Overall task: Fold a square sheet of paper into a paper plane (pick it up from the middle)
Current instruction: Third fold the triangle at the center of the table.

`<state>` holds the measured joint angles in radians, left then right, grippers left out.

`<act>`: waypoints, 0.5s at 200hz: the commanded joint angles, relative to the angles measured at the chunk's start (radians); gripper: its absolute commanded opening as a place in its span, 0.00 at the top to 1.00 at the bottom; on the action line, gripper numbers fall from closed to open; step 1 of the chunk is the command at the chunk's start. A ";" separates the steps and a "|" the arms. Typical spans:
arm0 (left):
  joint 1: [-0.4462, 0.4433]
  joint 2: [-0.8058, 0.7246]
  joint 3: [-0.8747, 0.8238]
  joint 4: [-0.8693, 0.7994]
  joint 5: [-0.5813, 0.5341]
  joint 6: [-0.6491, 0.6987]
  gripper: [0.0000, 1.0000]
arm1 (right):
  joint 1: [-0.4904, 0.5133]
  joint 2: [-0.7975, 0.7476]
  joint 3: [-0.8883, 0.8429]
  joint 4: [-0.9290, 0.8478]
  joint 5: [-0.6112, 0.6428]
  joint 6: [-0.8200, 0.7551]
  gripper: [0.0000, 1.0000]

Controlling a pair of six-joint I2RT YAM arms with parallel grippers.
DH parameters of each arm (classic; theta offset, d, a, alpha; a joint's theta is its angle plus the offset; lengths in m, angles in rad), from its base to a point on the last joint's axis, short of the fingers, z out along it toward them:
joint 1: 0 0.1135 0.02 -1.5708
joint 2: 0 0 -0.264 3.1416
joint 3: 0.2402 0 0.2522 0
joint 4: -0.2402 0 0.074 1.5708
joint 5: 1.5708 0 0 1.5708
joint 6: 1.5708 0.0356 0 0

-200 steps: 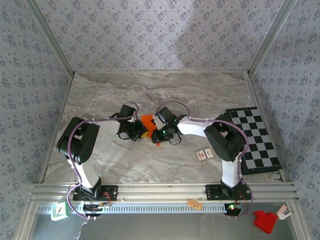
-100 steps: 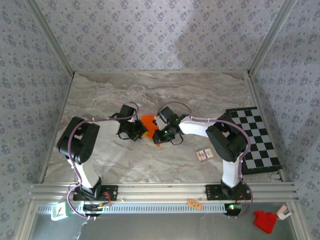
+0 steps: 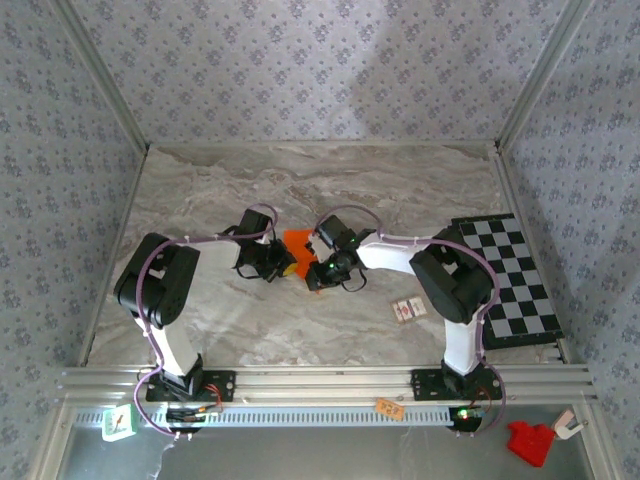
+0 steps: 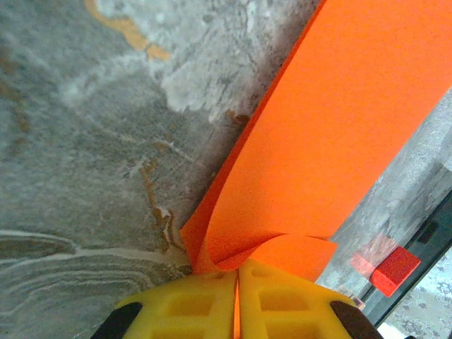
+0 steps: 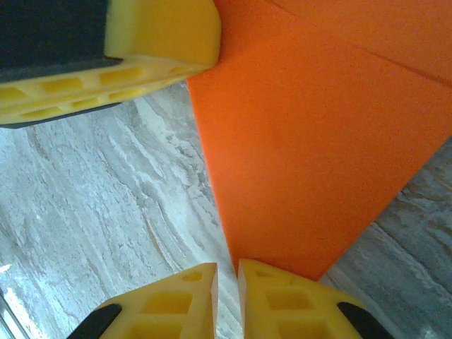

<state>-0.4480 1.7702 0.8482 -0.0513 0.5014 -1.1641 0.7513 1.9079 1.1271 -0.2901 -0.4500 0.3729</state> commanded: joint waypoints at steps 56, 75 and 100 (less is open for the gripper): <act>-0.003 0.058 -0.018 -0.091 -0.073 0.021 0.90 | 0.007 -0.048 -0.096 -0.095 -0.023 -0.028 0.82; -0.003 0.058 -0.017 -0.087 -0.066 0.017 0.90 | 0.003 -0.065 -0.119 -0.105 -0.015 -0.026 0.82; -0.003 0.050 -0.005 -0.085 -0.056 0.016 0.90 | -0.001 -0.096 -0.114 -0.123 -0.011 -0.029 0.82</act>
<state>-0.4519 1.7729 0.8501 -0.0513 0.5114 -1.1599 0.7506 1.8427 1.0382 -0.2878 -0.4610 0.3584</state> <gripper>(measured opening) 0.101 0.177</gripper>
